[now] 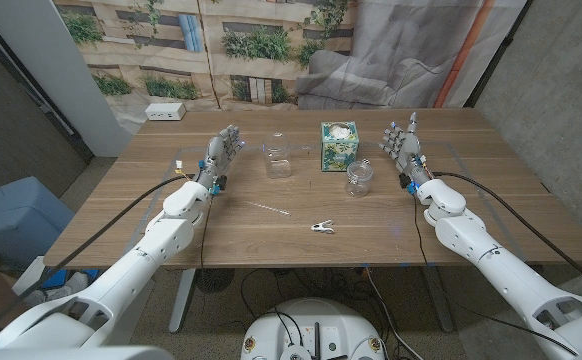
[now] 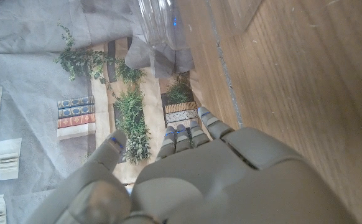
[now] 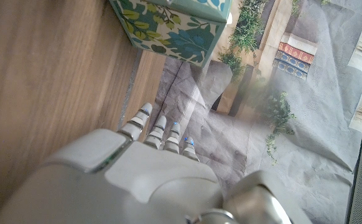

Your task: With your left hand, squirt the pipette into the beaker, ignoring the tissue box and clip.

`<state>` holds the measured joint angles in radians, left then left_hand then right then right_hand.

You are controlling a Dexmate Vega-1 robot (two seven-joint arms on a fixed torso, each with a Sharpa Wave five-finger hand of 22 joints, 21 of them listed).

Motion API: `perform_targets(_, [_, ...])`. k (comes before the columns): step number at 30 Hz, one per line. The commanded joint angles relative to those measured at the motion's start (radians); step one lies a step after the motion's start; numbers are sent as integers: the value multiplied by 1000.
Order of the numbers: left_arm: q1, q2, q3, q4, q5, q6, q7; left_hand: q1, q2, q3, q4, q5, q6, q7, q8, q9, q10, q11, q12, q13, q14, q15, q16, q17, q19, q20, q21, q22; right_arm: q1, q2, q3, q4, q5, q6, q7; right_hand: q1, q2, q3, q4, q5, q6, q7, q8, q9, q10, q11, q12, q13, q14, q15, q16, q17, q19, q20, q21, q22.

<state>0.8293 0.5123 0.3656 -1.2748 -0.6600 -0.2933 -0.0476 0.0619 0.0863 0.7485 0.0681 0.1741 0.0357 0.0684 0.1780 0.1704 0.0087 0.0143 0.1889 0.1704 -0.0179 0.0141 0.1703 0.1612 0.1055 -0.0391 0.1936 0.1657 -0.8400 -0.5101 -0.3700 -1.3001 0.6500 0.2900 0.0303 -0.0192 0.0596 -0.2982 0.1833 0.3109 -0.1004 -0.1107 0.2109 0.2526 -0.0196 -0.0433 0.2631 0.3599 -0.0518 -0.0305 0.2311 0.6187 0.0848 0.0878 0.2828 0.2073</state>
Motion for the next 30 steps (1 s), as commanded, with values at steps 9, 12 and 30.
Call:
perform_targets(9, [21, 45, -19, -34, 7, -9, -13, 8, 83, 5, -13, 4, 2, 4, 5, 3, -1, 6, 5, 5, -2, 1, 6, 3, 8, -10, 2, 4, 0, 0, 0, 1, 0, 1, 0, 0, 59, -7, -1, 5, 2, -9, 6, 2, 3, -6, 4, 6, -5, -84, 6, 4, 3, -1, 5, 5])
perform_targets(12, [33, 59, -23, -54, 14, -7, -5, 10, 80, 4, -18, 4, 2, 4, 5, 3, 0, 6, 5, 5, -1, 0, 5, 2, 8, -10, 1, 3, 0, 0, 0, 1, 0, 1, 0, 0, 59, -7, -1, 5, 2, -8, 6, 2, 4, -6, 5, 6, -5, -84, 6, 4, 4, -1, 6, 5])
perform_targets(30, [150, 187, -81, -229, 58, -4, 50, 35, 73, 8, -66, 1, 8, -10, 6, 3, 10, -6, 6, 5, 7, -10, 6, 2, 17, -10, 0, 2, 0, 0, 0, 0, 0, 1, 0, 0, 58, -8, -1, 5, 2, -9, 6, 2, -2, -6, 2, 5, -6, -84, 6, 4, 4, -2, 6, 5])
